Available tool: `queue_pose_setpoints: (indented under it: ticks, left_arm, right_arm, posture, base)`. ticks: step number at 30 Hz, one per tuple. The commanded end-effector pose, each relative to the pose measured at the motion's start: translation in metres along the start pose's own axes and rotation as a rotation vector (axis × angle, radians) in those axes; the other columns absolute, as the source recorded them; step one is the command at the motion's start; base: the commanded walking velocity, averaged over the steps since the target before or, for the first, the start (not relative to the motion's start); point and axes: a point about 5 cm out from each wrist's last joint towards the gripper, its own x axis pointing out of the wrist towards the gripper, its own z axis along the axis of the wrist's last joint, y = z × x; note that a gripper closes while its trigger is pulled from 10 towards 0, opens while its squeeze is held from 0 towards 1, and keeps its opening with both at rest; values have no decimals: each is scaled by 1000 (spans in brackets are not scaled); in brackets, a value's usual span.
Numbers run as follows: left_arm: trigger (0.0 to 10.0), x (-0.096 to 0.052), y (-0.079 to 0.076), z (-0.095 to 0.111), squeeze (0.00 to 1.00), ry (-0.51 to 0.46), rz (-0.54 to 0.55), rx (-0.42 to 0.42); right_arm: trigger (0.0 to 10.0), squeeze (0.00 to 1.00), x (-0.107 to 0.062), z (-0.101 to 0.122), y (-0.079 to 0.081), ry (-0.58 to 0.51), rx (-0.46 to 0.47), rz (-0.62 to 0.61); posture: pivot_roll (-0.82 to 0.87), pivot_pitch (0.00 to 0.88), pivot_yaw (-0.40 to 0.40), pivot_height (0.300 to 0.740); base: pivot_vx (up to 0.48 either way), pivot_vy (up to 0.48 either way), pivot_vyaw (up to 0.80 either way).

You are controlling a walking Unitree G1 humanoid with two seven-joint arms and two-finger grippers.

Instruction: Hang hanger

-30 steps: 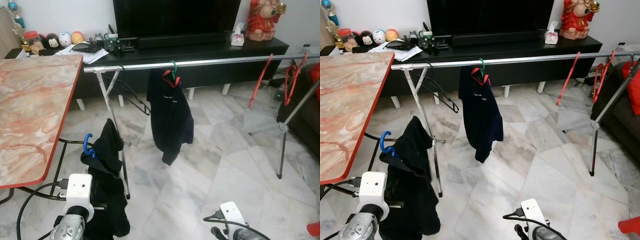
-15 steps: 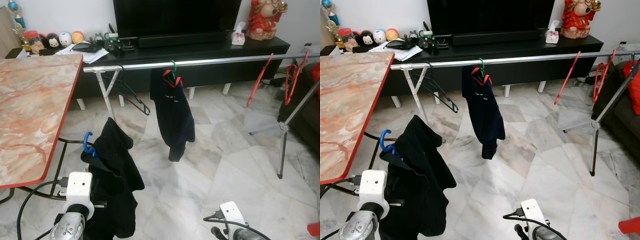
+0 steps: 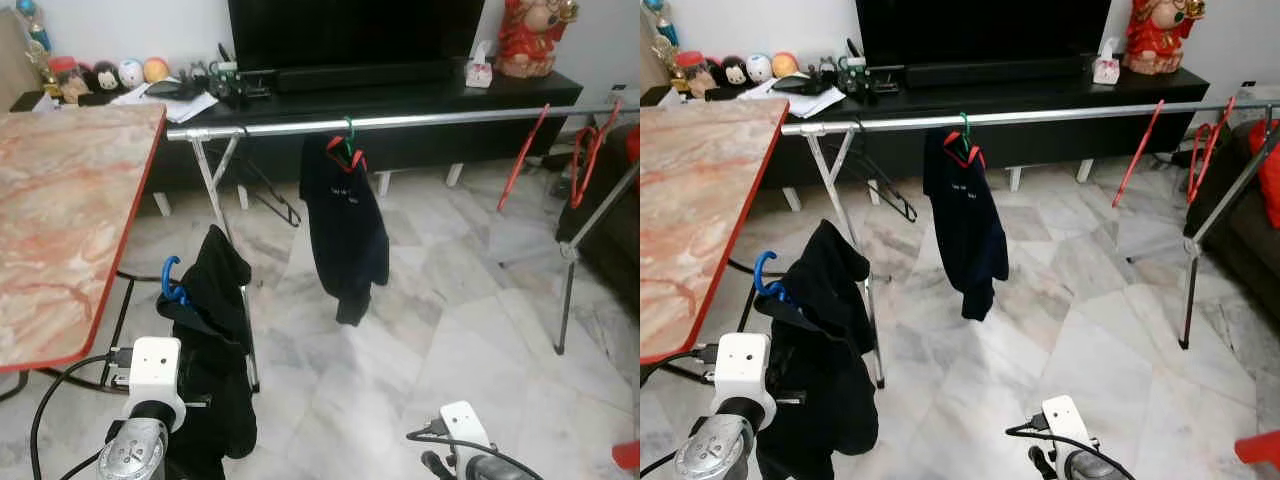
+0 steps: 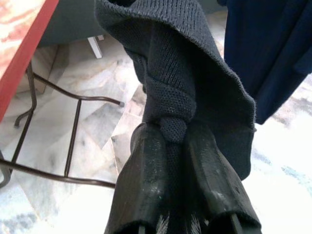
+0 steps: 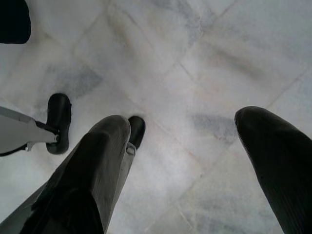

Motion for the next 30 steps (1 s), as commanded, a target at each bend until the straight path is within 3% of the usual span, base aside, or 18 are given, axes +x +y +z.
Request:
queue_pose_setpoints:
  ticks: [1,30]
  left_arm:
    - [10000,-1,4,12,0,-62,19,-1]
    - [10000,-2,2,13,0,-60,6,2]
  right_arm:
    - [10000,0,0,-1,-1,1,20,-7]
    - [10000,0,0,-1,-1,3,20,-8]
  posture:
    - [-48,0,10,740]
    - [-47,0,9,740]
  base:
    - [-274,0,0]
    - [-279,0,0]
